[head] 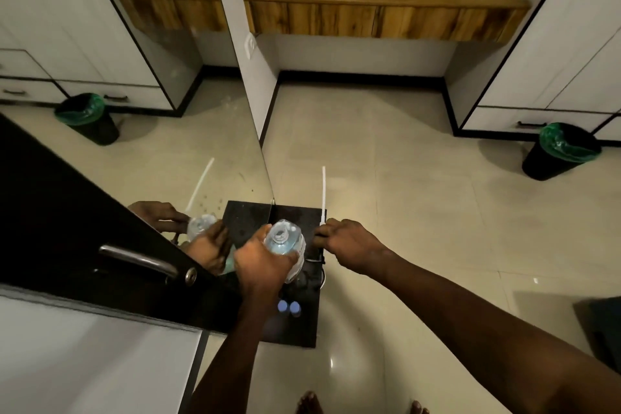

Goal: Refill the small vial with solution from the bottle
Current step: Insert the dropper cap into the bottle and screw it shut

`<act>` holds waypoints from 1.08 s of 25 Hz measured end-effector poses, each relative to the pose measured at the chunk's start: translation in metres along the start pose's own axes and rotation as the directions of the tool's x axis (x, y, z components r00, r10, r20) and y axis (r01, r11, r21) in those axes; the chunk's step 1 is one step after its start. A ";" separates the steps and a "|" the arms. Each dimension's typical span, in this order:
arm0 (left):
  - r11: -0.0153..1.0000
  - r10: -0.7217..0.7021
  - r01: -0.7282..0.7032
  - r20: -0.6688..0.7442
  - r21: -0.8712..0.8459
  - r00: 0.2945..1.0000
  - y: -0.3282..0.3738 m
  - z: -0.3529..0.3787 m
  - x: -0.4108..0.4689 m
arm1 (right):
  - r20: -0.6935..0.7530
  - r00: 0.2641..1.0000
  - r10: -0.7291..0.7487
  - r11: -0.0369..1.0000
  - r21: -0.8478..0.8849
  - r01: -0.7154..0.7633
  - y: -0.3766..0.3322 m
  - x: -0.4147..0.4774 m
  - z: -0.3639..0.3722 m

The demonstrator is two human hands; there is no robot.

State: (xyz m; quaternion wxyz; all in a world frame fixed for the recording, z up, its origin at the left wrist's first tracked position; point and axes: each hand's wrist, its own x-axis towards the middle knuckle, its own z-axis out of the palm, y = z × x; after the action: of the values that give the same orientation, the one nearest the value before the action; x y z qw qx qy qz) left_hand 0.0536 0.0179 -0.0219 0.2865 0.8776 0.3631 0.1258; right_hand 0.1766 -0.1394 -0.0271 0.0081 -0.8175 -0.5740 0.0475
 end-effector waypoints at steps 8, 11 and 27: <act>0.979 0.191 -0.174 0.178 -0.110 0.965 0.097 -0.100 0.019 | -0.509 0.844 0.170 0.979 0.182 -0.088 0.031 -0.043 -0.171; 0.963 0.245 -0.211 0.210 -0.170 0.947 0.129 -0.119 0.016 | -0.686 0.669 0.287 0.938 0.342 -0.052 0.037 -0.052 -0.240; 0.897 0.416 -0.371 0.180 -0.240 0.891 0.190 -0.145 0.003 | -0.842 0.440 0.313 0.884 0.428 0.189 0.016 -0.092 -0.352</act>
State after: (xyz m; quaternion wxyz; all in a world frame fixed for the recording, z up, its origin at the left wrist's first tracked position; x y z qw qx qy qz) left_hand 0.1008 -0.0287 0.2076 0.3810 0.9084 0.1273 0.1160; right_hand 0.1910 -0.2161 0.3288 0.5025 -0.7107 -0.4207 -0.2559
